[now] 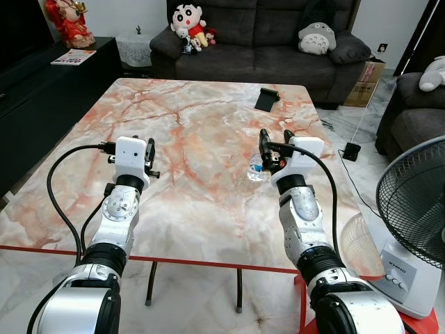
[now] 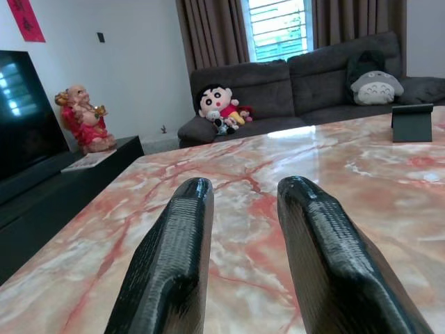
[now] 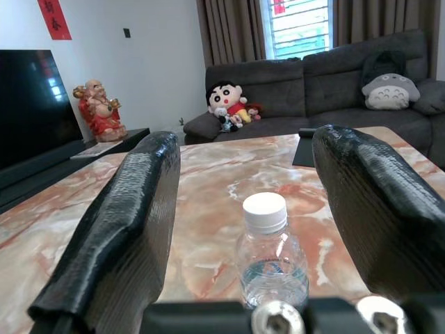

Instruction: Picking trash to rubbish bin

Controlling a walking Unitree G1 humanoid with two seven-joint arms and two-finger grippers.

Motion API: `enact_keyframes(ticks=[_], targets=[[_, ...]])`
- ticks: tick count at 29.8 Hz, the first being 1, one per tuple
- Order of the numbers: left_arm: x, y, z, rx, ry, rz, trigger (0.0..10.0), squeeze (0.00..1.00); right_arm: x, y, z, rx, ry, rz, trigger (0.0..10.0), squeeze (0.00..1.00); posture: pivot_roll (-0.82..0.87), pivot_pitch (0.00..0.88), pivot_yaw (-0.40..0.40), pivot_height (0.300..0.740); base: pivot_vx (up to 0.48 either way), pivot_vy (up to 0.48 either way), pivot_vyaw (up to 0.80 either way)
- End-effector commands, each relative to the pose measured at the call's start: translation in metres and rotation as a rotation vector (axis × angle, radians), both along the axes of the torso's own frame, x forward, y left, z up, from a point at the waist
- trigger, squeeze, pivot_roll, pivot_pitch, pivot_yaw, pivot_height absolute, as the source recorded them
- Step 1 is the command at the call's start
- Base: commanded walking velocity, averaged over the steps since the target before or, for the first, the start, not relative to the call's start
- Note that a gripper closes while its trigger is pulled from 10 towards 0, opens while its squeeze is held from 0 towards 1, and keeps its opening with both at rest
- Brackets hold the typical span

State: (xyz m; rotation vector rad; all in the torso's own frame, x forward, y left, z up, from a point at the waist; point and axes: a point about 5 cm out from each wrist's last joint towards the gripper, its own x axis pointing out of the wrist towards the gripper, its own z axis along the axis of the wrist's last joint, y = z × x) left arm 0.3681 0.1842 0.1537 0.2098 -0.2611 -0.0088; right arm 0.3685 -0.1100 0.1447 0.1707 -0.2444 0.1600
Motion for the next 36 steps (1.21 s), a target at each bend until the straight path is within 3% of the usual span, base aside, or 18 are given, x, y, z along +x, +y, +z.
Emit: enact_keyframes(ticks=[1,17,18,19,20,36], targets=[[0.001,-0.003,0.004,-0.006,-0.007,-0.013,10.0,0.00,0.004,0.000,0.007,0.006,-0.009,0.005,10.0,1.00,0.07,0.000,-0.043,0.740,0.000,0.000,0.00],[0.000,-0.004,0.000,0.005,0.006,-0.024,10.0,0.00,0.007,0.008,0.010,-0.016,0.004,0.031,10.0,1.00,0.07,0.000,-0.041,0.740,0.000,0.000,0.00],[-0.002,-0.004,-0.001,0.011,0.007,-0.028,10.0,0.00,0.009,0.010,0.011,-0.038,0.014,0.034,10.0,0.55,0.08,0.026,-0.042,0.740,0.000,0.000,0.00],[-0.003,-0.003,-0.001,0.015,0.007,-0.030,10.0,0.00,0.010,0.010,0.012,-0.054,0.023,0.036,10.0,0.55,0.09,0.030,-0.042,0.740,0.000,0.000,0.00],[-0.004,-0.003,-0.003,0.026,0.010,-0.032,10.0,0.00,0.012,0.011,0.012,-0.079,0.037,0.033,10.0,0.00,0.09,0.037,-0.042,0.740,0.000,0.000,0.00],[-0.019,-0.004,-0.006,0.053,0.010,-0.051,10.0,0.00,0.023,0.013,0.020,-0.152,0.090,0.035,10.0,0.00,0.12,0.131,-0.041,0.740,0.000,0.000,0.00]])
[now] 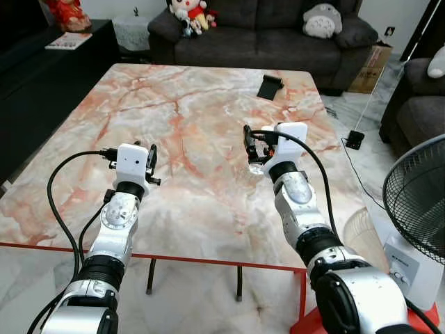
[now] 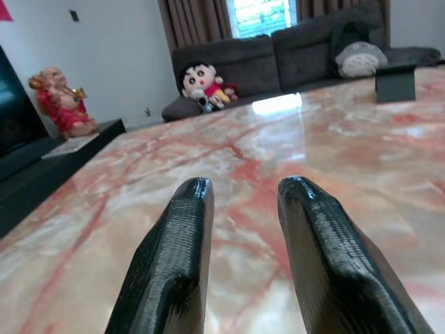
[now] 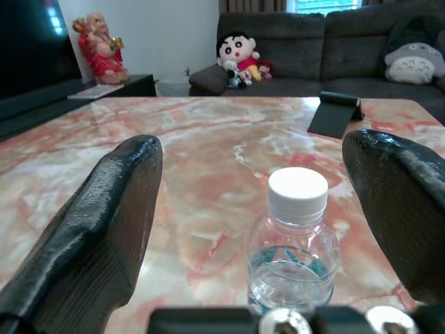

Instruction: Picking trash to rubbish bin

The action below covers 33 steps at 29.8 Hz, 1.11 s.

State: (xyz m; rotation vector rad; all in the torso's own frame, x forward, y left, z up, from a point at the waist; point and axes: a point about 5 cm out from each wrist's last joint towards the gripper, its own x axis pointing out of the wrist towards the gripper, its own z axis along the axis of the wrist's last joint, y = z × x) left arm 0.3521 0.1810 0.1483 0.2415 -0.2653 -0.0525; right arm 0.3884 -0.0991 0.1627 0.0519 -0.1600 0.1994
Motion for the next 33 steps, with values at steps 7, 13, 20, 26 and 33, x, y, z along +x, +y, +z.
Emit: enact_keyframes(ticks=[7,13,20,26,33], targets=[[-0.008,0.001,0.006,0.021,-0.004,-0.015,10.0,0.00,0.008,0.002,0.011,-0.037,0.028,0.003,10.0,0.00,0.15,0.184,-0.048,0.740,0.000,0.000,0.00],[-0.009,-0.001,0.024,0.025,-0.043,-0.019,10.0,0.00,0.012,0.005,0.022,-0.043,0.012,0.003,10.0,0.00,0.18,0.228,-0.052,0.740,0.000,0.000,0.00],[-0.014,-0.003,0.032,0.012,-0.056,-0.019,10.0,0.00,0.018,-0.002,0.039,-0.020,-0.032,-0.034,10.0,0.00,0.17,0.255,-0.044,0.740,0.000,0.000,0.00],[-0.018,-0.004,0.034,0.007,-0.057,-0.023,10.0,0.00,0.021,-0.007,0.053,0.010,-0.082,-0.054,10.0,0.00,0.18,0.258,-0.045,0.740,0.000,0.000,0.00],[-0.022,-0.003,0.037,0.009,-0.054,-0.017,10.0,0.00,0.023,-0.008,0.060,0.012,-0.087,-0.064,10.0,0.00,0.19,0.261,-0.049,0.740,0.000,0.000,0.00]])
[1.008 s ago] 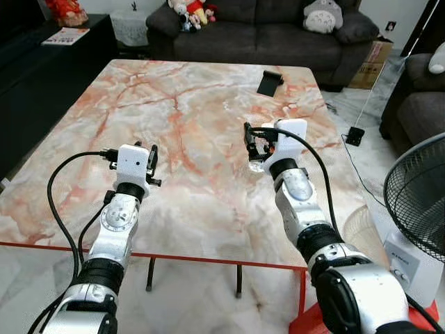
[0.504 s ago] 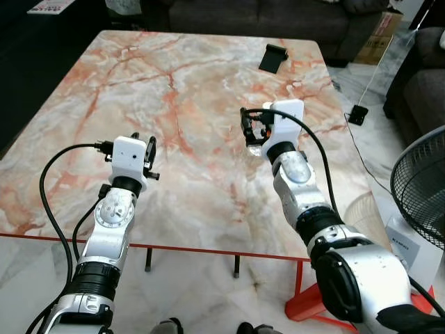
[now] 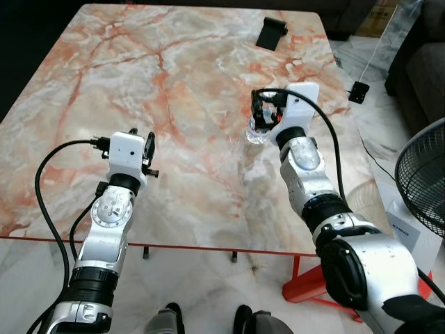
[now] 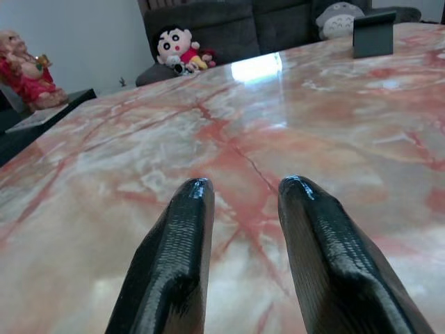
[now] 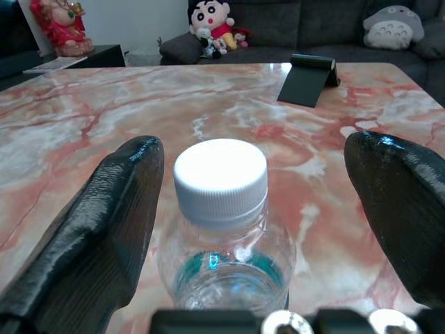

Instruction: Picking trash to rubbish bin

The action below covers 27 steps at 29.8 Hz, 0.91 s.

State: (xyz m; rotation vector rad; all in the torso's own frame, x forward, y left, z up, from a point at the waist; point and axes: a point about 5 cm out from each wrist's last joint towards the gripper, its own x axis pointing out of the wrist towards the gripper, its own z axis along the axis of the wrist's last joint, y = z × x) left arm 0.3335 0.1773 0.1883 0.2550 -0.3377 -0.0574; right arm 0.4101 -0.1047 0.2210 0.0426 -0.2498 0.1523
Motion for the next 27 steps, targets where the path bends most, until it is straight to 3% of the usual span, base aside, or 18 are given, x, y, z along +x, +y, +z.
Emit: enact_keyframes(ticks=[1,8,9,11,12,27], targets=[[-0.0038,0.0014,-0.0032,-0.004,0.019,-0.002,10.0,0.00,0.0014,-0.0017,0.0028,0.010,0.002,-0.014,10.0,0.00,0.20,0.264,-0.050,0.740,0.000,0.000,0.00],[-0.0081,0.0040,-0.0032,-0.002,0.028,0.010,10.0,0.00,0.0023,0.0011,0.0060,0.012,0.002,-0.007,10.0,0.00,0.21,0.268,-0.051,0.740,0.000,0.000,0.00],[-0.0092,0.0045,-0.0036,-0.001,0.033,0.012,10.0,0.00,0.0023,0.0016,0.0060,0.011,0.002,-0.005,0.9,0.00,0.21,0.270,-0.052,0.740,0.000,0.000,0.00],[-0.0101,0.0048,-0.0040,0.000,0.037,0.014,10.0,0.00,0.0023,0.0019,0.0060,0.010,0.003,-0.004,0.9,0.00,0.21,0.270,-0.052,0.740,0.000,0.000,0.00],[-0.0108,0.0045,-0.0041,0.000,0.040,0.016,10.0,0.00,0.0022,0.0024,0.0059,0.009,0.001,0.001,0.0,0.00,0.21,0.268,-0.053,0.740,0.000,0.000,0.00],[-0.0116,0.0035,-0.0029,-0.002,0.044,0.015,10.0,0.00,0.0020,0.0065,0.0103,0.024,-0.019,0.024,0.0,0.00,0.21,0.256,-0.053,0.740,0.000,0.000,0.00]])
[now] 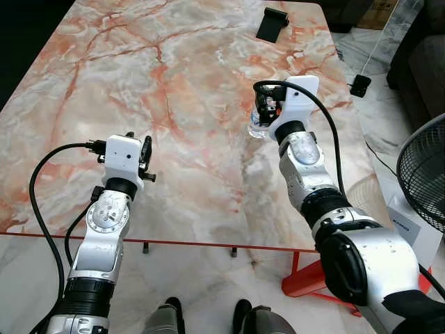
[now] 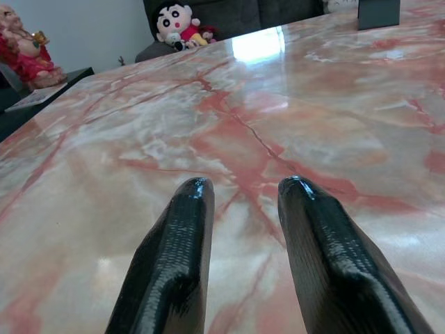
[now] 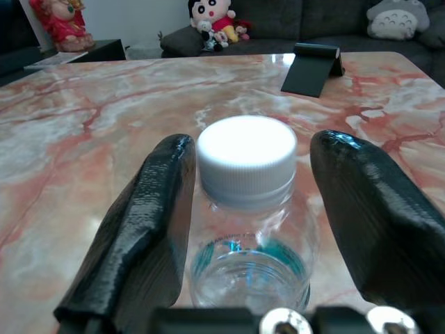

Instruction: Picking trash to rubbish bin

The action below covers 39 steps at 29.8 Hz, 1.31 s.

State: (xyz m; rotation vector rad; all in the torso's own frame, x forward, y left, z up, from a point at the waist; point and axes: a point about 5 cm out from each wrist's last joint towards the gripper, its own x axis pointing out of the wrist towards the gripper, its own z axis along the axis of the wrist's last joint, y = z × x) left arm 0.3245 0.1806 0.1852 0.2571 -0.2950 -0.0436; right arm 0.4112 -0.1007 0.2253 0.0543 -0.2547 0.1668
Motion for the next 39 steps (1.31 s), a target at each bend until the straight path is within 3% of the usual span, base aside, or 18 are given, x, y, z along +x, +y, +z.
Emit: enact_keyframes(ticks=[1,27,28,33,39], targets=[[-0.003,0.000,0.000,-0.003,0.004,-0.004,10.0,0.00,0.001,0.003,0.007,0.014,-0.017,0.011,0.0,0.00,0.21,0.253,-0.053,0.740,0.000,0.000,0.00],[0.011,0.000,-0.014,-0.006,0.062,-0.004,10.0,0.00,0.001,-0.002,0.007,-0.016,-0.030,0.012,0.0,0.00,0.17,0.153,-0.053,0.740,0.000,0.000,0.00],[0.013,0.002,-0.014,-0.021,0.062,0.011,10.0,0.00,0.001,-0.004,0.008,-0.003,-0.040,0.010,10.0,0.00,0.16,0.139,-0.051,0.740,0.000,0.000,0.00],[0.019,0.007,-0.016,-0.033,0.069,0.036,10.0,0.00,-0.001,-0.010,0.010,0.018,-0.080,0.001,10.0,0.00,0.13,0.113,-0.049,0.740,0.000,0.000,0.00],[0.027,0.011,-0.009,-0.041,0.028,0.068,10.0,0.00,-0.007,-0.029,0.003,0.014,-0.123,-0.029,10.0,0.00,0.10,0.066,-0.053,0.740,0.000,0.000,0.00]])
